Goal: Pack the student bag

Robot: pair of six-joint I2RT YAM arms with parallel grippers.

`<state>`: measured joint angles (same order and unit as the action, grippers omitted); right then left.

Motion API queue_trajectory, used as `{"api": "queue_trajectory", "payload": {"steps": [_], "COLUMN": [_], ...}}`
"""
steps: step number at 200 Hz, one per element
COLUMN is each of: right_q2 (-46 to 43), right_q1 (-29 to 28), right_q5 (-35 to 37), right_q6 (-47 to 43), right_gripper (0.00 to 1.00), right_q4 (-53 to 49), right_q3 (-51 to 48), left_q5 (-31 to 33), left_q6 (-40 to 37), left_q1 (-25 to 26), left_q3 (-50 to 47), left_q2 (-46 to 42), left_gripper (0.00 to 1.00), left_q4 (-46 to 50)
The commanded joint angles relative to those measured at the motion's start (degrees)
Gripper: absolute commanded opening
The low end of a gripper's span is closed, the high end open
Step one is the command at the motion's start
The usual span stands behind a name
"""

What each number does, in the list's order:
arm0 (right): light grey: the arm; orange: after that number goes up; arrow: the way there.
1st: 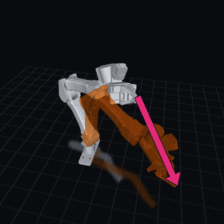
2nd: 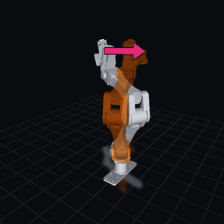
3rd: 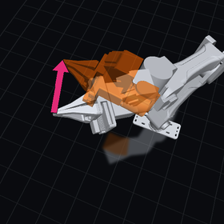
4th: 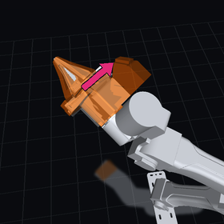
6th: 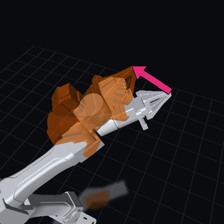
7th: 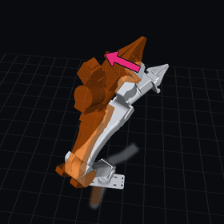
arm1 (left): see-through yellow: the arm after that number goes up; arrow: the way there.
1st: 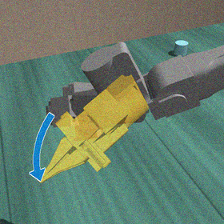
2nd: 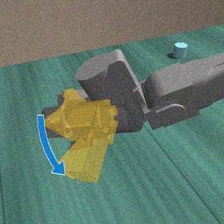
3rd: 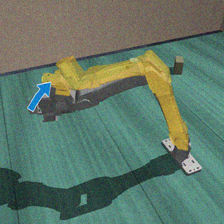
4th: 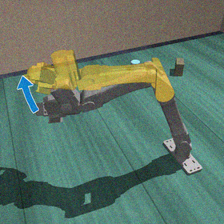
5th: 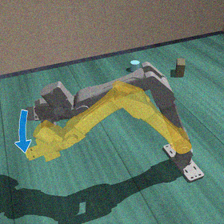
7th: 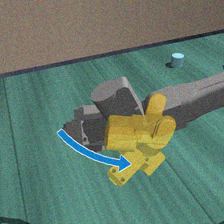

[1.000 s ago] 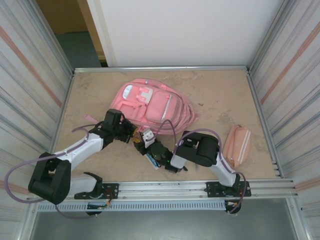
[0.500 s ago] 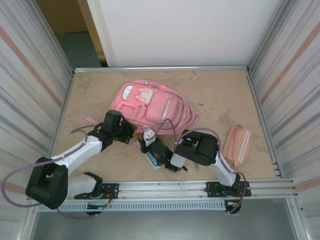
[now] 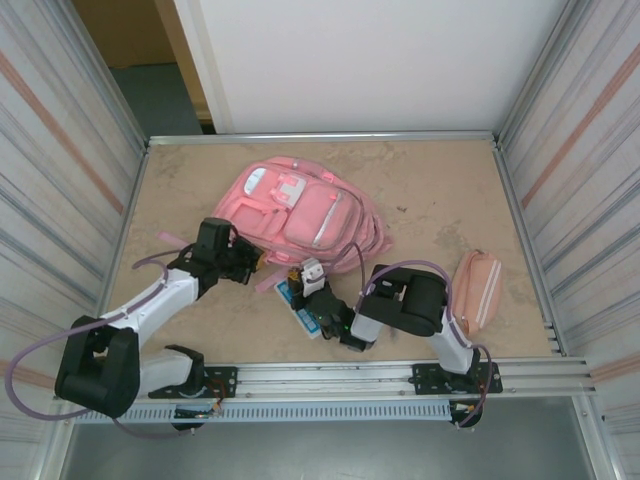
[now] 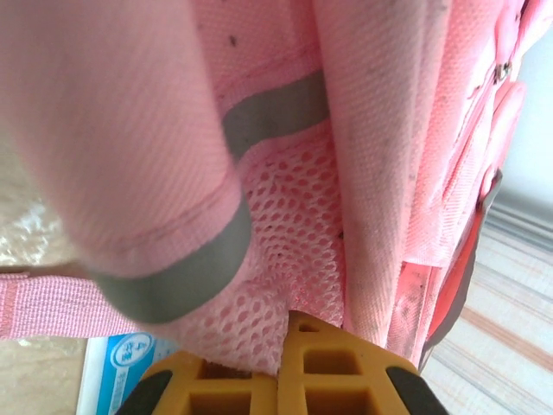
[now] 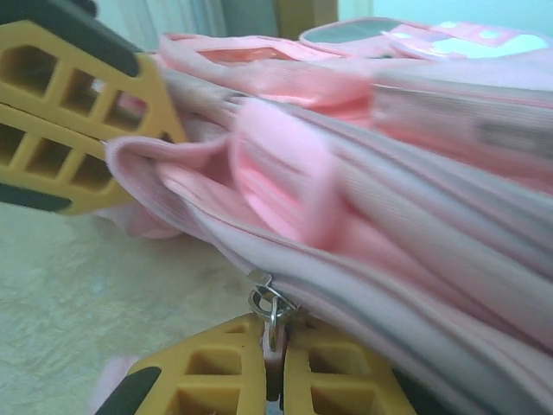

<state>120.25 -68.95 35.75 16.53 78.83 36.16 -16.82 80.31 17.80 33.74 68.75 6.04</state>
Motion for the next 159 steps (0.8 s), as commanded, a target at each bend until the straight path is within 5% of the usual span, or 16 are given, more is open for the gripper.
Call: {"api": "queue_trajectory", "payload": {"steps": [1, 102, 138, 159], "right_q2": [-2.77, -8.71, -9.3, -8.31], "right_q1": [0.12, 3.63, 6.88, 6.09], "right_q5": [6.65, 8.07, -5.67, -11.5], "right_q6": [4.63, 9.67, 10.7, 9.18], "right_gripper": [0.0, 0.0, 0.0, 0.0], "right_q4": [0.72, -0.66, -4.76, -8.79], "right_q3": [-2.83, -12.78, -11.35, -7.55], "left_q5": [3.65, -5.51, -14.88, -20.59], "left_q6": [-2.75, -15.51, -16.77, -16.73], "left_q1": [-3.0, -18.35, -19.96, -20.43], "left_q3": [0.01, 9.71, 19.87, 26.57], "left_q2": [-0.69, 13.94, 26.11, 32.78], "left_gripper": [0.0, 0.0, 0.0, 0.19], "left_q4": [-1.01, -1.53, -0.84, -2.55]}}
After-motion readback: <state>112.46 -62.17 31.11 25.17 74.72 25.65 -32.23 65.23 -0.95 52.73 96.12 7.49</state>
